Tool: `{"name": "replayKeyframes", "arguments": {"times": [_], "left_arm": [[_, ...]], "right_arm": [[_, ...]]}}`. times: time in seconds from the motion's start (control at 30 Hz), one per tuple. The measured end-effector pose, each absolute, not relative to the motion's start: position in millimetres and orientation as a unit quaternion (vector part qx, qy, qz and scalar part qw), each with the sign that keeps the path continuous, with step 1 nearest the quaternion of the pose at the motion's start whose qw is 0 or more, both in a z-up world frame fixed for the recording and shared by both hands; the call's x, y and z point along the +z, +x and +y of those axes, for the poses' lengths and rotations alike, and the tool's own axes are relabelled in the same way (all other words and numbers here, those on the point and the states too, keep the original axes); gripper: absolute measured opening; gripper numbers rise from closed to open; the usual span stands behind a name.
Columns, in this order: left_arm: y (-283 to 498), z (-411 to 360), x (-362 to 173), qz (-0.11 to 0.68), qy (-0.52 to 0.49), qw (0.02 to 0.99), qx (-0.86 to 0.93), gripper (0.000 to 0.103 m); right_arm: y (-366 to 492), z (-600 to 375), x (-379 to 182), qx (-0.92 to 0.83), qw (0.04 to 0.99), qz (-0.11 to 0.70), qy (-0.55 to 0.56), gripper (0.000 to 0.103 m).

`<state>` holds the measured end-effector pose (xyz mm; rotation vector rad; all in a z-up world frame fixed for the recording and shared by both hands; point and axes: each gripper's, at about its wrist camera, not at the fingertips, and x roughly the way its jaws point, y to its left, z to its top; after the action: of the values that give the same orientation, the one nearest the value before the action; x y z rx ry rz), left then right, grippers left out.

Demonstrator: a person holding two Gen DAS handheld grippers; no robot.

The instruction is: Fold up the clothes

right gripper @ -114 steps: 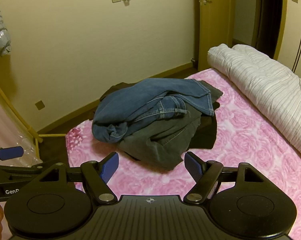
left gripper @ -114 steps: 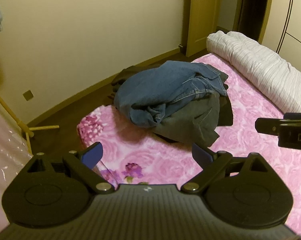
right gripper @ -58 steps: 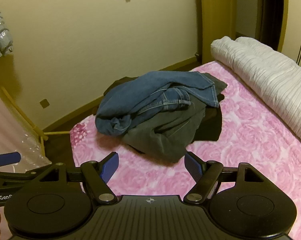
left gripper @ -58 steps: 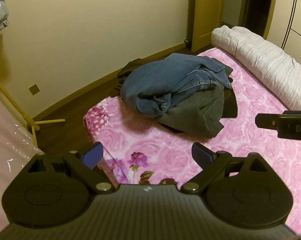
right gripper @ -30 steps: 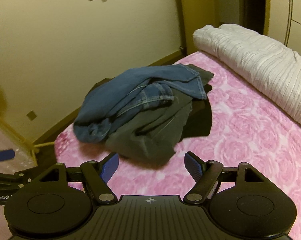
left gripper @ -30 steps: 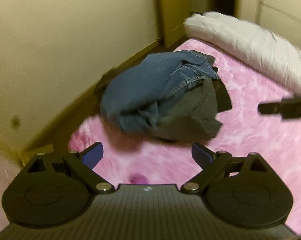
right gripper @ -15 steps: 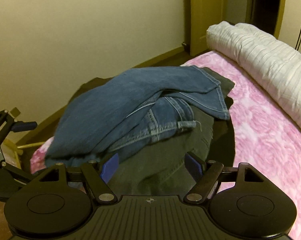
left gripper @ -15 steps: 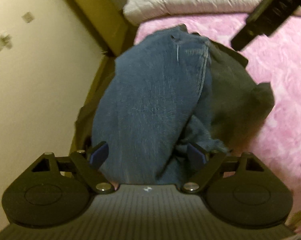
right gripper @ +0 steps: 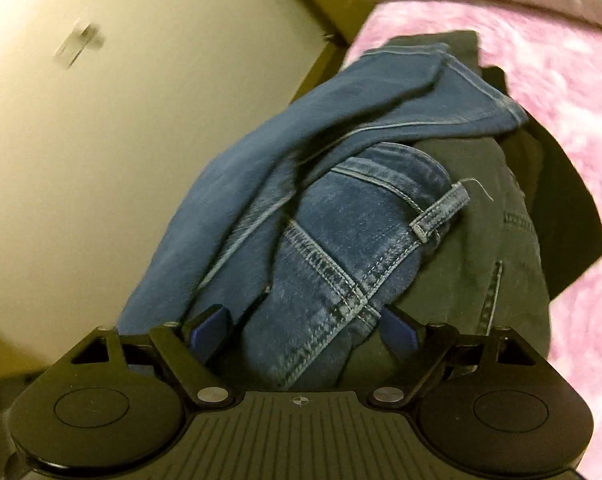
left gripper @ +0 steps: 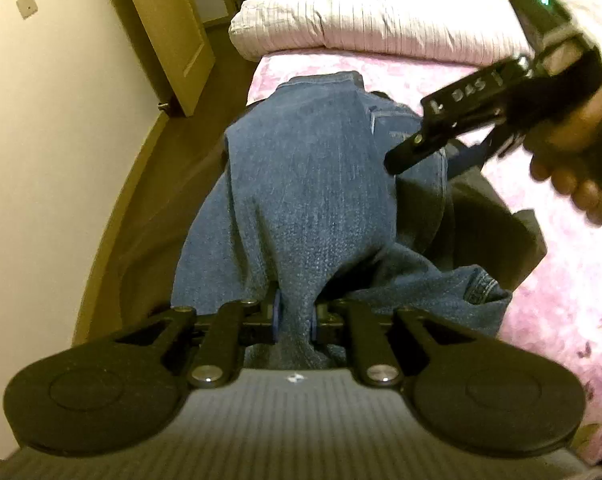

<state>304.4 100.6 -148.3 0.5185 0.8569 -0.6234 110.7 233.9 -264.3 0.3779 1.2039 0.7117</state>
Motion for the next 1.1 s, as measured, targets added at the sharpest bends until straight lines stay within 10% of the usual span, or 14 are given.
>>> {"name": "replayKeyframes", "arguments": {"times": [0.07, 0.2, 0.27, 0.77, 1.1], "left_arm": [[305, 100, -148, 0.405, 0.245, 0.827, -0.302, 0.01], [297, 96, -143, 0.393, 0.244, 0.829, -0.313, 0.009], [287, 98, -132, 0.381, 0.234, 0.835, -0.32, 0.009], [139, -29, -22, 0.271, 0.154, 0.848, -0.428, 0.009], [-44, -195, -116, 0.423, 0.182, 0.74, -0.489, 0.009]], "right_arm": [[114, 232, -270, 0.307, 0.746, 0.554, 0.209, 0.086], [123, 223, -263, 0.269, 0.751, 0.561, 0.221, 0.029], [123, 215, -247, 0.287, 0.753, 0.548, 0.225, 0.021], [75, 15, -50, 0.334, 0.826, 0.373, 0.26, 0.016], [-75, -234, -106, 0.12, 0.85, 0.456, 0.236, 0.017]]}}
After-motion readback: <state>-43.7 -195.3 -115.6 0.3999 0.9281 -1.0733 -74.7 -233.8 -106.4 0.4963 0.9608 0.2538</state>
